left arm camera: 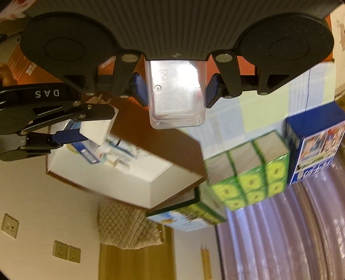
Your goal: Organize rigid objects
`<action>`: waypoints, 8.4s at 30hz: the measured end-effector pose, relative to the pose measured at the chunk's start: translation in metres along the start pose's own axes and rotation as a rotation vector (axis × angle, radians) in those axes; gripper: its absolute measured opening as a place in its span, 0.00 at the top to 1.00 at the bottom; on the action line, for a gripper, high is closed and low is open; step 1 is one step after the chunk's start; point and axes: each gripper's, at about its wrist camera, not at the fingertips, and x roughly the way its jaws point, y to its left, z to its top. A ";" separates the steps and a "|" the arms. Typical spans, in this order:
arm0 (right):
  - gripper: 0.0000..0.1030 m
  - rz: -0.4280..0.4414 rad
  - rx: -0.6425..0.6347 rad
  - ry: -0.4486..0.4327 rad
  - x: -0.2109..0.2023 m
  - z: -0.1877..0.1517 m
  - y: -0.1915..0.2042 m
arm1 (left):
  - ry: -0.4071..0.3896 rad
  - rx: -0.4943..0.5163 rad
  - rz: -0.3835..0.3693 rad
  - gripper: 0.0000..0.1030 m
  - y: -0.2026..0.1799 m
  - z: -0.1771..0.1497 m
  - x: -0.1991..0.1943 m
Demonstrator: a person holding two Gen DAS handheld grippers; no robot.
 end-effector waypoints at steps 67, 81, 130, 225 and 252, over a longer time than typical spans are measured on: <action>0.45 -0.115 0.148 0.081 0.124 0.094 -0.182 | 0.141 0.034 -0.032 0.49 -0.036 0.153 0.214; 0.45 -0.124 0.159 0.102 0.139 0.099 -0.191 | 0.164 -0.010 -0.026 0.47 -0.024 0.154 0.240; 0.44 -0.089 0.234 0.080 0.132 0.095 -0.196 | 0.180 -0.030 -0.035 0.45 -0.023 0.141 0.225; 0.26 0.011 0.078 0.109 -0.133 -0.160 0.128 | 0.074 -0.302 0.132 0.33 -0.007 -0.210 -0.204; 0.26 0.003 0.072 0.131 -0.133 -0.169 0.136 | 0.081 -0.304 0.132 0.33 -0.010 -0.216 -0.208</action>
